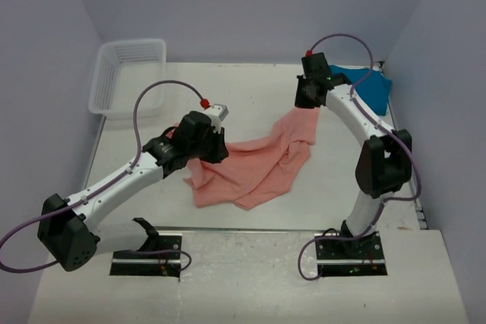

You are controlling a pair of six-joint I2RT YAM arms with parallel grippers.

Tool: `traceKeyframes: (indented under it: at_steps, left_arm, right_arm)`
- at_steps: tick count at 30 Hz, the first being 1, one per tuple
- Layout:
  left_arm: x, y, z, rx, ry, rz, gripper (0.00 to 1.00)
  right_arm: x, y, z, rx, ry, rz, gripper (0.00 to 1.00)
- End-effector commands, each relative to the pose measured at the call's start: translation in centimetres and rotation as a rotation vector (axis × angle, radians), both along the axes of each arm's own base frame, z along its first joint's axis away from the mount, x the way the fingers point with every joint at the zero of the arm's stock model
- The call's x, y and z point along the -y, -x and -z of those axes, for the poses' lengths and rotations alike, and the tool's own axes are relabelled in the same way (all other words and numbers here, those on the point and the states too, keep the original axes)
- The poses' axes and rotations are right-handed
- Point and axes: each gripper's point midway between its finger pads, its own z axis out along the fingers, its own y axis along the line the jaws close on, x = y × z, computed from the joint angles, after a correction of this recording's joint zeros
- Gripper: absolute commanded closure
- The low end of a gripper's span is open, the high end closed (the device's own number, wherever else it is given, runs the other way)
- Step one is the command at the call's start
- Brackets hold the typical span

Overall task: Fold and stack the t-shirts
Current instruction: Flatten out the tshirt

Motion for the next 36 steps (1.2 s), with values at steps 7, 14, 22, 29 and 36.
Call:
traceKeyframes:
  at_steps: [7,14,22,29,36]
  left_arm:
    - [-3.8,5.3,5.4,-0.151,-0.227,-0.253,0.53]
    - [-5.7,8.0,6.3,-0.164,-0.282,-0.491,0.44]
    - [-5.9,11.5,9.7,-0.251,-0.415,-0.587,0.52]
    - [-5.7,11.9,10.5,-0.240,-0.409,-0.612,0.50]
    - [-7.1,11.2,11.0,-0.215,-0.489,-0.659,0.34]
  right_arm:
    - [-7.5,9.2,-2.3,0.039,-0.242,-0.222,0.52]
    - [-7.6,12.5,-4.4,0.092,-0.310,-0.290,0.52]
    - [-7.0,16.9,-6.1,0.139,-0.360,-0.351,0.51]
    - [-6.4,19.7,-7.1,0.189,-0.395,-0.388,0.51]
    - [-6.1,20.8,-7.3,0.202,-0.408,-0.403,0.50]
